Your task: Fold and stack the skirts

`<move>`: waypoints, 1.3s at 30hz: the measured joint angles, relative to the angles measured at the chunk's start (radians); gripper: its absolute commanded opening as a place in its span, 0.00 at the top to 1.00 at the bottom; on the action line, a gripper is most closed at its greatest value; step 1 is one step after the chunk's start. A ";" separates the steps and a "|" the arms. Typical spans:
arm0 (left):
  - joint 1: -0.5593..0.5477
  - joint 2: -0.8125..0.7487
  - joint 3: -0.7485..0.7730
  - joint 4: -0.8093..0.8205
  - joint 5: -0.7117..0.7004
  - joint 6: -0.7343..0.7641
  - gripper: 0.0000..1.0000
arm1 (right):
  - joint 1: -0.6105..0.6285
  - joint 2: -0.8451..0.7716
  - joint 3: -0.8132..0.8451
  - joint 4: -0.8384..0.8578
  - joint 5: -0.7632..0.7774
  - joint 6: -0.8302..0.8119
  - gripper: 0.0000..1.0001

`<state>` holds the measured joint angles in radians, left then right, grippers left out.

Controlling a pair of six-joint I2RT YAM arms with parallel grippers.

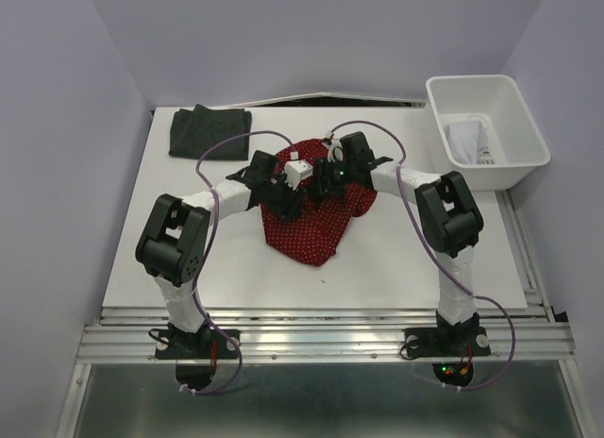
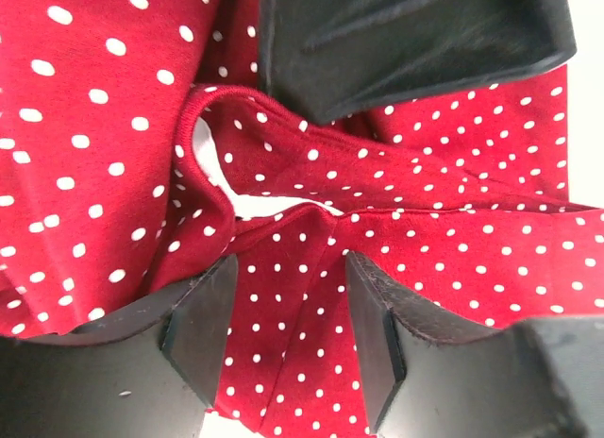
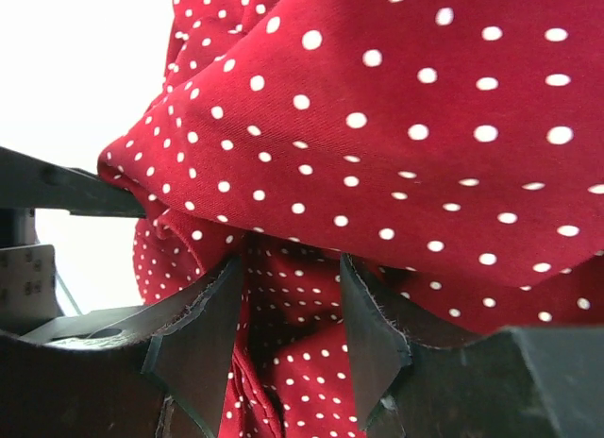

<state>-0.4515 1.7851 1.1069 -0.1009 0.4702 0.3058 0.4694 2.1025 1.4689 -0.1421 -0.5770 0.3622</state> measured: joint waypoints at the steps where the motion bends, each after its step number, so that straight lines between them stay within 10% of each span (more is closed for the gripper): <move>1: 0.000 0.010 0.000 0.002 0.002 0.001 0.43 | 0.000 0.000 0.000 -0.002 0.008 0.000 0.49; 4: 0.000 0.026 0.000 0.003 0.007 0.005 0.49 | 0.000 0.000 0.000 -0.006 0.027 -0.001 0.49; 11: 0.005 0.031 0.000 0.014 0.026 0.004 1.00 | 0.000 -0.004 -0.002 -0.008 0.051 -0.028 0.48; 25: 0.072 -0.285 -0.036 -0.042 0.061 0.020 1.00 | -0.044 -0.159 -0.041 -0.076 0.067 -0.137 0.45; 39: 0.072 -0.265 -0.054 -0.068 0.080 0.024 1.00 | 0.008 -0.124 -0.062 -0.065 -0.002 -0.143 0.49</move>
<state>-0.3798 1.5200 1.0527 -0.1688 0.5503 0.3298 0.4774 1.9789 1.4071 -0.2070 -0.5789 0.2195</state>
